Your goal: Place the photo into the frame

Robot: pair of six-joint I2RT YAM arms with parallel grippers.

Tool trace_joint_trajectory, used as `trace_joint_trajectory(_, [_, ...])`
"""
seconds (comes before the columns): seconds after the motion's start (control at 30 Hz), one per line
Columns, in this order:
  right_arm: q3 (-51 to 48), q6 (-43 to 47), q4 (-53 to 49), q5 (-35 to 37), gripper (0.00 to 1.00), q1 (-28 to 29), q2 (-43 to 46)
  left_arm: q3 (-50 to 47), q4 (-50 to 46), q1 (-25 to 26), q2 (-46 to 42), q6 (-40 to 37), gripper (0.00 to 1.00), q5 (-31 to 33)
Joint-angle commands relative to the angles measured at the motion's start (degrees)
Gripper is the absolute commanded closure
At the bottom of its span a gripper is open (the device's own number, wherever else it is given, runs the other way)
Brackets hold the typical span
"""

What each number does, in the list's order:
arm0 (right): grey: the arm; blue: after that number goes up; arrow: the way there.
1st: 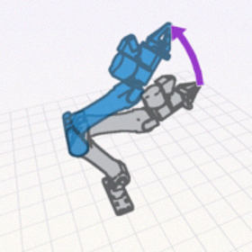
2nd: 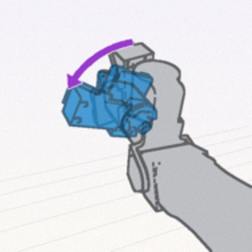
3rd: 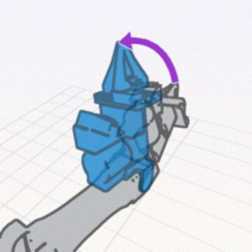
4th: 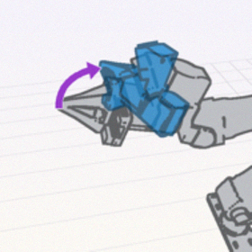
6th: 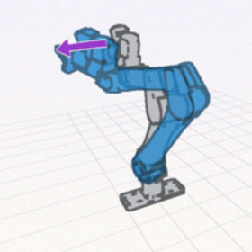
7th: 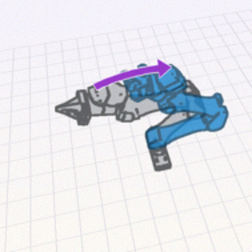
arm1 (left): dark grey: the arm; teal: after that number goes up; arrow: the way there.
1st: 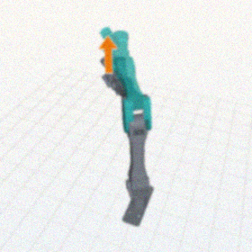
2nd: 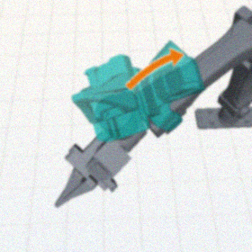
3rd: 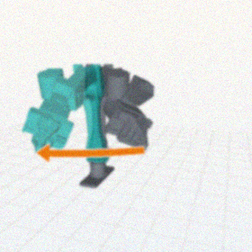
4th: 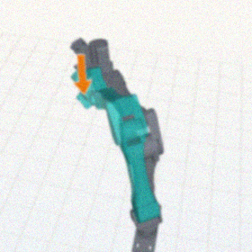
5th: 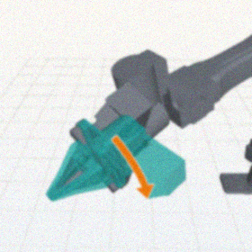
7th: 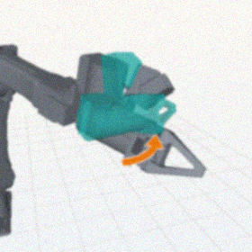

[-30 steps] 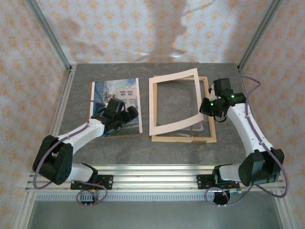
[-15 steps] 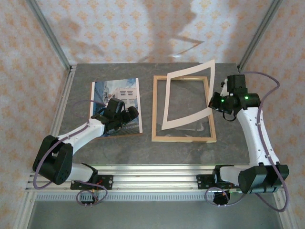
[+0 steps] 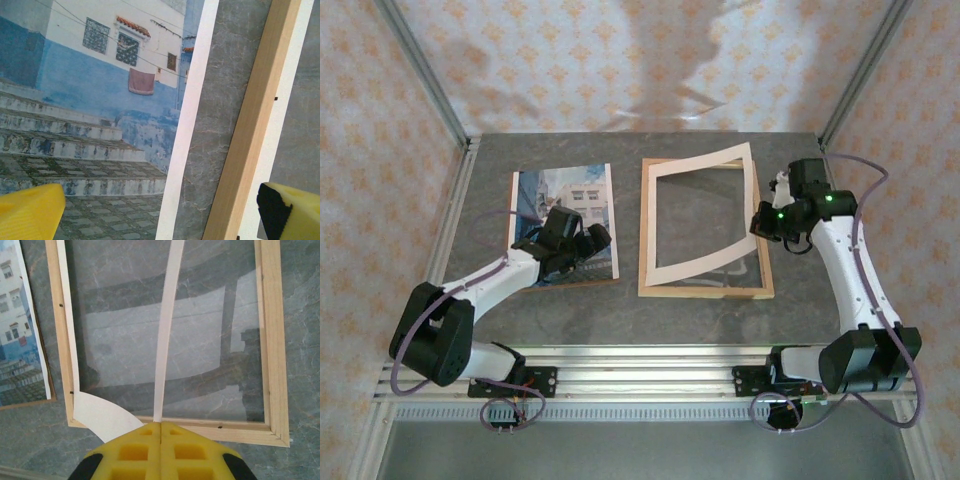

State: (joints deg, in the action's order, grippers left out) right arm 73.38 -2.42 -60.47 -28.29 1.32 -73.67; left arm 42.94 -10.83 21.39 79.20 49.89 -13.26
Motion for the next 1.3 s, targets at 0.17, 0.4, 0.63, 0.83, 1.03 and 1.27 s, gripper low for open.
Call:
trace_joint_trajectory(0.17, [-0.3,0.7,-1.9,3.7,1.0,-0.1,-2.0,1.4,0.3,0.5,1.5,-1.2,0.0,-0.9])
trace_joint_trajectory(0.4, [-5.2,-1.3,3.8,3.4,1.0,-0.1,-2.4,0.6,0.8,0.5,1.8,-1.2,0.0,-1.3])
trace_joint_trajectory(0.63, [-8.0,-4.8,7.4,3.1,0.92,-0.1,-4.1,0.4,0.2,0.5,0.7,-1.2,0.0,-0.7])
trace_joint_trajectory(0.83, [-10.3,-5.7,9.1,4.0,0.86,-0.1,-4.8,0.1,0.0,0.5,0.4,-1.1,0.0,-0.6])
trace_joint_trajectory(1.03, [-13.5,-7.9,13.9,8.5,0.96,-0.1,-2.2,-0.2,0.3,0.5,0.4,-0.6,0.0,-0.5])
trace_joint_trajectory(1.27, [-17.8,-9.0,21.1,10.1,1.0,-0.1,4.2,-0.8,0.1,0.5,0.3,-0.4,0.0,-0.3])
